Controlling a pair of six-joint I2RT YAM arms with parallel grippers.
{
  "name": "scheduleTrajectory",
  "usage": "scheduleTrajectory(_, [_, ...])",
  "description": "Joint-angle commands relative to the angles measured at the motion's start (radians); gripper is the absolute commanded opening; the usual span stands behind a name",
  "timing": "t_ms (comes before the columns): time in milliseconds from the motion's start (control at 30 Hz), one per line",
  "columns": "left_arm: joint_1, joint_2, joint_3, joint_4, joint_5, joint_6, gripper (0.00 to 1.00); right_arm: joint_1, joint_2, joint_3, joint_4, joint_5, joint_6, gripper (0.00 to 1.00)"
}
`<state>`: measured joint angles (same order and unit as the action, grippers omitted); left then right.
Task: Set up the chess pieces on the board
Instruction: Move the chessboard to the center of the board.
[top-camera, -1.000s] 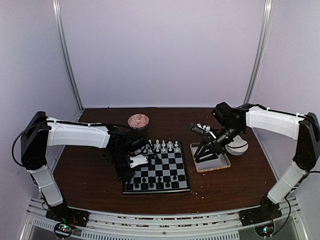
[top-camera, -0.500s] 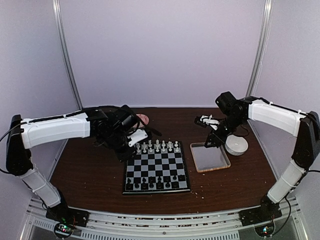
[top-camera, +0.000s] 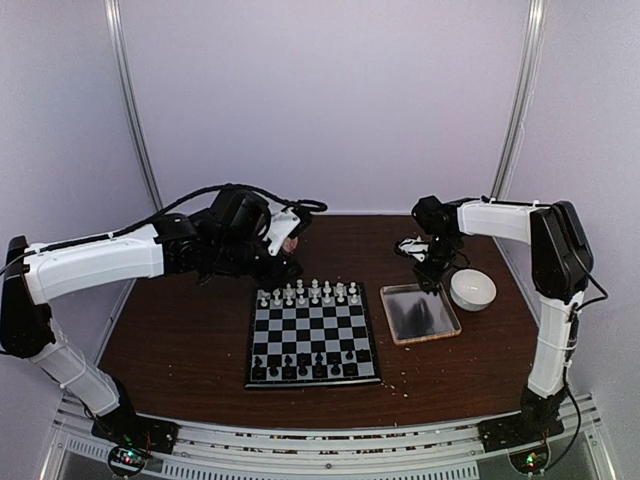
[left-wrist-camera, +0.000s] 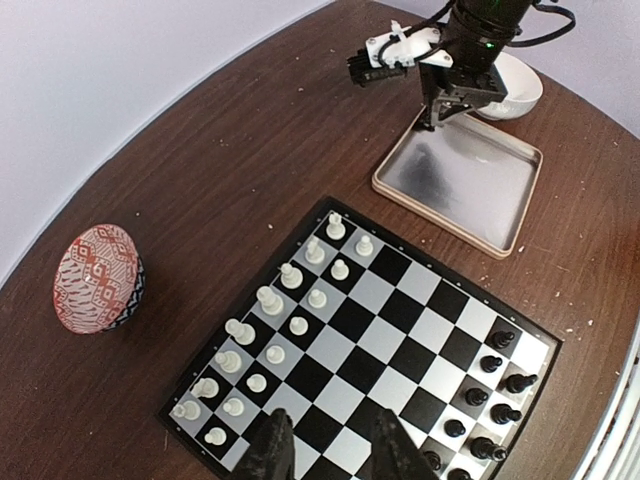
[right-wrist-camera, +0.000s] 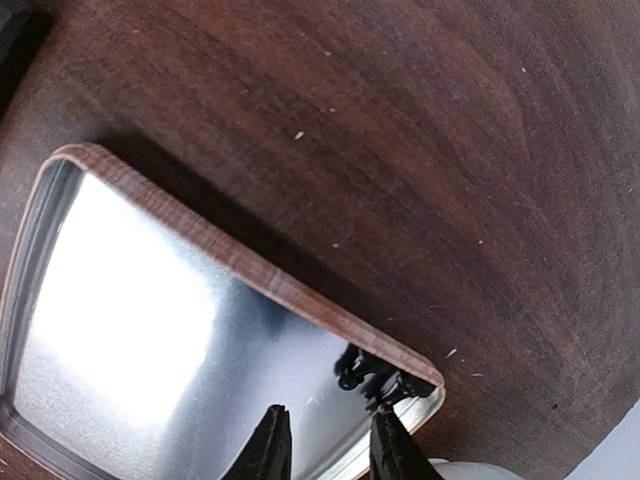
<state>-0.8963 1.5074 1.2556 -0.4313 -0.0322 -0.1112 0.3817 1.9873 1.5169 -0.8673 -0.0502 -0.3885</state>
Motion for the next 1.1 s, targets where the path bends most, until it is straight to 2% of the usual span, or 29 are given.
scheduleTrajectory(0, [0.005,-0.012,-0.032,0.091,0.033,-0.033,0.27,-0.018,0.047,0.06,-0.016,0.045,0.037,0.28])
scheduleTrajectory(500, [0.005,0.025,-0.037,0.105,0.057,-0.038,0.28,-0.026,0.118,0.117,-0.074,0.057,0.03,0.21])
scheduleTrajectory(700, [0.005,0.031,-0.033,0.105,0.061,-0.034,0.28,-0.048,0.085,0.085,-0.058,0.069,0.019,0.23])
scheduleTrajectory(900, [0.005,0.056,-0.022,0.1,0.078,-0.026,0.28,-0.056,0.047,0.05,-0.028,0.109,0.007,0.32])
scheduleTrajectory(1067, [0.005,0.072,-0.009,0.1,0.093,-0.023,0.28,-0.056,0.094,0.078,-0.049,0.133,-0.003,0.33])
